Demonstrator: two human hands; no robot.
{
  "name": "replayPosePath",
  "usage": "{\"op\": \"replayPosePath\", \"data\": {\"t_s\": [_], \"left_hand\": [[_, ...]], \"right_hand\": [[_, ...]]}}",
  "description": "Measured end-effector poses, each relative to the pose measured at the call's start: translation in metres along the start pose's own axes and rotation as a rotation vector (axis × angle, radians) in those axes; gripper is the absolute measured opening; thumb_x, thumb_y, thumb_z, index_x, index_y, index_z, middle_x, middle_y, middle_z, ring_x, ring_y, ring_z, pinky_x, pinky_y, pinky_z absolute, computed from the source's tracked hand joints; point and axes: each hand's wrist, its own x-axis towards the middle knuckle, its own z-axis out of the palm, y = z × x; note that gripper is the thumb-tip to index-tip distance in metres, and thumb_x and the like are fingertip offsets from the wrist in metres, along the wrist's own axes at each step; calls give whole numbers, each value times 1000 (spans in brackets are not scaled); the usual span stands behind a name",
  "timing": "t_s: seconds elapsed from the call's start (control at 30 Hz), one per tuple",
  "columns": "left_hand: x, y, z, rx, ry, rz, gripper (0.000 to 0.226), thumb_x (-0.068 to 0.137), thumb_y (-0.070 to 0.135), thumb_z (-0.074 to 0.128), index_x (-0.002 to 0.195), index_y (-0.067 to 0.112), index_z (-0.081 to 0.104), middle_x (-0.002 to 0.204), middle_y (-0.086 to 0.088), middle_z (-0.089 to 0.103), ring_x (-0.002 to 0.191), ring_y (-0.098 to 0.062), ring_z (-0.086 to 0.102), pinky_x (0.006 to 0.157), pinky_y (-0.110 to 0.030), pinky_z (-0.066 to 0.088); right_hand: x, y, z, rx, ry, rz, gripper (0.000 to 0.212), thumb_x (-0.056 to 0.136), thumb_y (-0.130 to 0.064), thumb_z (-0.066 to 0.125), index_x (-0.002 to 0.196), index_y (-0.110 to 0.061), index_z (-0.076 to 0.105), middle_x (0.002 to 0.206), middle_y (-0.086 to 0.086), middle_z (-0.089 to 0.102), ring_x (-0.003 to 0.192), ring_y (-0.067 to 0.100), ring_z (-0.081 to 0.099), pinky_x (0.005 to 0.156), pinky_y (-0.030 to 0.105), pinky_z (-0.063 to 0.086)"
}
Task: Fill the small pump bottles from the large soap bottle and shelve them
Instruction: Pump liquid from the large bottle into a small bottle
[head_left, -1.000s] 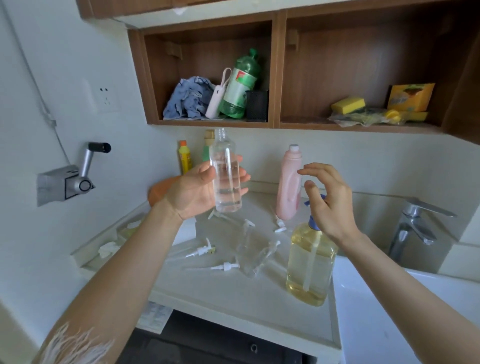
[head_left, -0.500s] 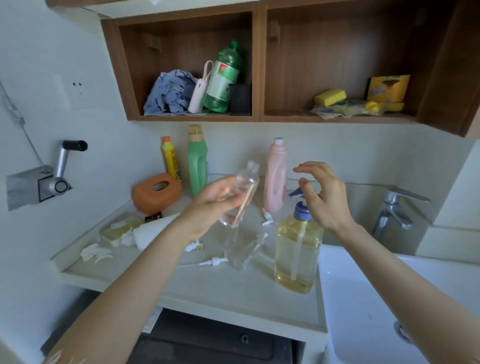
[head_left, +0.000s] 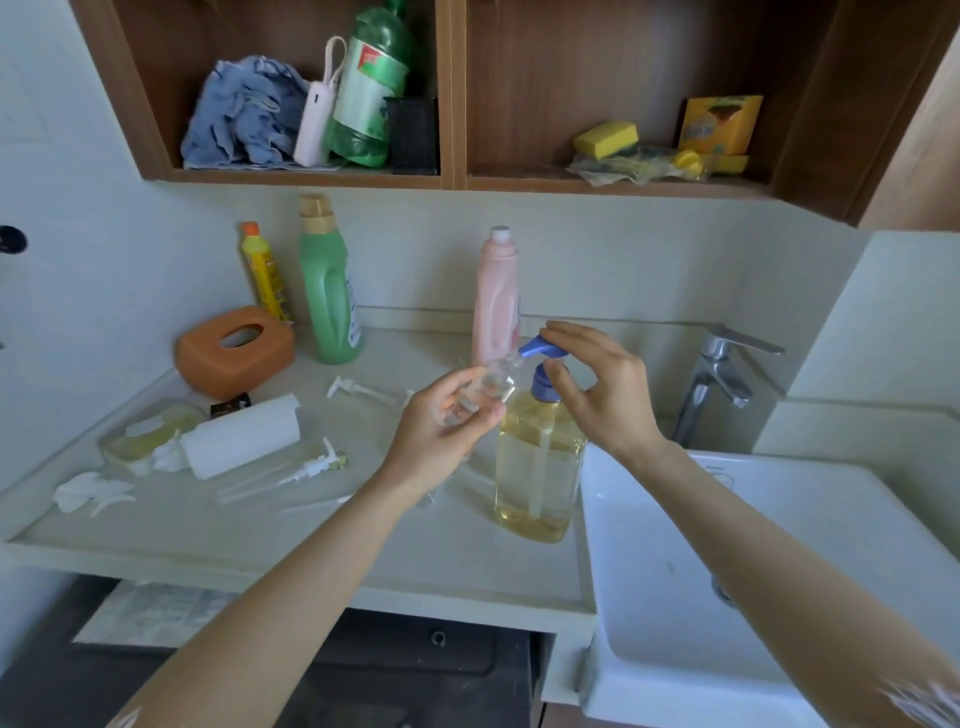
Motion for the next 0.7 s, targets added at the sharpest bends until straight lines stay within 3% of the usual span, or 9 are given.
{"op": "replayPosePath", "data": {"t_s": [0.1, 0.2, 0.33, 0.4, 0.5, 0.6, 0.7], "left_hand": [[3, 2, 4, 23, 39, 63, 37, 83, 15, 74, 111, 38, 64, 99, 4, 74, 92, -17, 67, 84, -29, 52], [1, 5, 6, 35, 49, 115, 43, 81, 16, 77, 101, 52, 66, 98, 16, 73, 94, -9, 68, 83, -25, 52], [4, -1, 5, 33, 76, 119, 44, 73, 21, 80, 114, 29, 68, 105, 5, 73, 94, -24, 67, 83, -31, 54], [7, -4, 6, 31, 101, 100, 45, 70, 13, 82, 111, 28, 69, 102, 1, 73, 93, -28, 66, 80, -29, 54], [9, -10, 6, 41, 114, 84, 49, 69, 7, 84, 107, 33, 68, 99, 3, 73, 90, -23, 67, 78, -24, 54], [10, -17, 6, 55, 107, 64, 49, 68, 6, 85, 112, 18, 70, 100, 2, 73, 77, -13, 64, 76, -24, 53], [8, -19, 7, 60, 109, 46, 48, 67, 4, 85, 111, 16, 70, 97, -2, 72, 72, -9, 59, 73, -19, 50]], "right_hand": [[-1, -2, 1, 9, 19, 7, 28, 83, 2, 66, 110, -2, 70, 117, 10, 67, 110, 16, 58, 100, 12, 38], [1, -4, 2, 25, 25, 8, 26, 84, 0, 61, 108, -1, 70, 116, 10, 67, 111, 19, 59, 100, 12, 38], [-3, -4, 11, 43, 89, -16, 26, 83, 1, 56, 105, 0, 71, 112, 11, 68, 110, 19, 59, 99, 15, 40], [-6, -3, 17, 39, 140, -24, 24, 84, 1, 56, 103, 0, 71, 110, 11, 68, 108, 18, 59, 98, 15, 40], [-8, 0, 27, 37, 197, -33, 24, 83, 1, 54, 100, 1, 71, 105, 13, 69, 105, 19, 59, 96, 17, 41], [-12, 3, 35, 60, 218, -29, 30, 81, -5, 46, 96, 3, 71, 101, 15, 69, 101, 25, 61, 94, 18, 43], [-15, 4, 37, 63, 218, -21, 31, 79, -5, 45, 93, 3, 72, 98, 16, 69, 97, 30, 62, 91, 14, 42]]}}
